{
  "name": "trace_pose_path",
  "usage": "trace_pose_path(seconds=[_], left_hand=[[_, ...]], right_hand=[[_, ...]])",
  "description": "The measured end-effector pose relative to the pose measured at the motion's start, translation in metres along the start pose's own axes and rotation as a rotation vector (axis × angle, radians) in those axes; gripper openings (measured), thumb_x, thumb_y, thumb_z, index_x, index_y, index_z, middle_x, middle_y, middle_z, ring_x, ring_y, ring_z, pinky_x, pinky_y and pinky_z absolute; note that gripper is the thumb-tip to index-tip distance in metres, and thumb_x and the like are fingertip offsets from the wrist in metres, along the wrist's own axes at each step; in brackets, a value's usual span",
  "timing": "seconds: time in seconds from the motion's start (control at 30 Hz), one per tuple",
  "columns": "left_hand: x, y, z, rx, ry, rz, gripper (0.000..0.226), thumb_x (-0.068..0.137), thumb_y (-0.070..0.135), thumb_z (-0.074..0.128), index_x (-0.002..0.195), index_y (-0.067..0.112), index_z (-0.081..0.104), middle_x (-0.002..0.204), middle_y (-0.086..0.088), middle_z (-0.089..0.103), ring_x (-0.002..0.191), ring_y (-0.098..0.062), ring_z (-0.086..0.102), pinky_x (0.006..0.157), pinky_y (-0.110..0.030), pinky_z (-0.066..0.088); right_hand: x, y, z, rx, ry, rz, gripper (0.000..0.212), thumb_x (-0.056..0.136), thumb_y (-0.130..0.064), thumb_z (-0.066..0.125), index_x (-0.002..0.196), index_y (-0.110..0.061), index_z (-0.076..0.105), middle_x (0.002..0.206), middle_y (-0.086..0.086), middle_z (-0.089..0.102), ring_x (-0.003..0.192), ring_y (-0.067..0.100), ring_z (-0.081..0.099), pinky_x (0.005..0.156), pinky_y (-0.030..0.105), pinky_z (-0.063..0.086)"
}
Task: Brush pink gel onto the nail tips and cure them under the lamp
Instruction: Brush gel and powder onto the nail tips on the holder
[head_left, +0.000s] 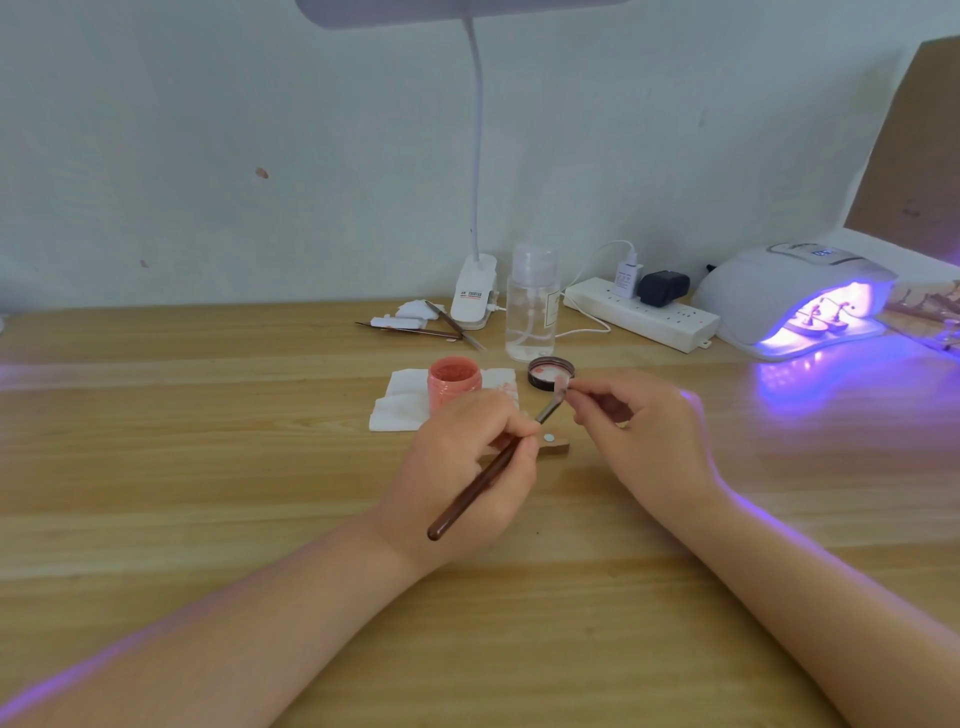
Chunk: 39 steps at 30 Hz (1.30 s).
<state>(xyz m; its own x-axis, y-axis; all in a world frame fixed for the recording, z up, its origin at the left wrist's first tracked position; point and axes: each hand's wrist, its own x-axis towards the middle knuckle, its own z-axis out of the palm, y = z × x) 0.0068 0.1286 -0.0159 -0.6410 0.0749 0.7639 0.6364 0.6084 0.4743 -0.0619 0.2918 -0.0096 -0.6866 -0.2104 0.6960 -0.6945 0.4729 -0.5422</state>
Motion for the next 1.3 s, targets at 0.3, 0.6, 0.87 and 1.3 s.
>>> trace_pose_path(seconds=[0.3,0.6,0.87,1.3], left_hand=[[0.000,0.002,-0.001,-0.051,0.072,-0.077,0.011,0.088,0.016,0.058,0.089,0.007,0.063,0.077,0.003,0.065,0.072,-0.007,0.060,0.066,-0.012,0.046],[-0.001,0.006,-0.001,-0.102,0.010,-0.146,0.012,0.088,0.025,0.055,0.087,0.015,0.062,0.081,0.000,0.063,0.074,-0.016,0.060,0.063,-0.025,0.049],[0.000,0.009,0.001,-0.148,0.072,-0.161,0.015,0.090,0.022,0.056,0.090,0.008,0.062,0.080,0.000,0.069,0.082,0.005,0.061,0.071,-0.005,0.044],[0.000,0.011,-0.004,-0.206,0.044,-0.157,0.013,0.089,0.016,0.053,0.077,0.013,0.055,0.071,-0.006,0.062,0.069,-0.014,0.059,0.061,-0.023,0.049]], right_hand=[[-0.001,0.001,0.001,0.130,-0.024,0.118,0.012,0.083,-0.013,0.071,0.087,-0.022,0.076,0.067,-0.007,0.069,0.065,0.007,0.064,0.064,0.019,0.050],[-0.002,0.001,0.000,0.130,-0.051,0.129,0.012,0.084,-0.013,0.070,0.092,-0.021,0.075,0.068,-0.010,0.069,0.067,0.002,0.065,0.068,0.022,0.053],[-0.002,-0.001,0.000,0.178,-0.050,0.160,0.014,0.084,-0.011,0.071,0.091,-0.022,0.075,0.071,-0.013,0.070,0.066,-0.003,0.065,0.066,0.012,0.051],[-0.001,0.000,0.000,0.209,-0.054,0.178,0.012,0.083,-0.008,0.070,0.092,-0.014,0.074,0.072,-0.004,0.071,0.066,-0.001,0.066,0.068,0.012,0.051]])
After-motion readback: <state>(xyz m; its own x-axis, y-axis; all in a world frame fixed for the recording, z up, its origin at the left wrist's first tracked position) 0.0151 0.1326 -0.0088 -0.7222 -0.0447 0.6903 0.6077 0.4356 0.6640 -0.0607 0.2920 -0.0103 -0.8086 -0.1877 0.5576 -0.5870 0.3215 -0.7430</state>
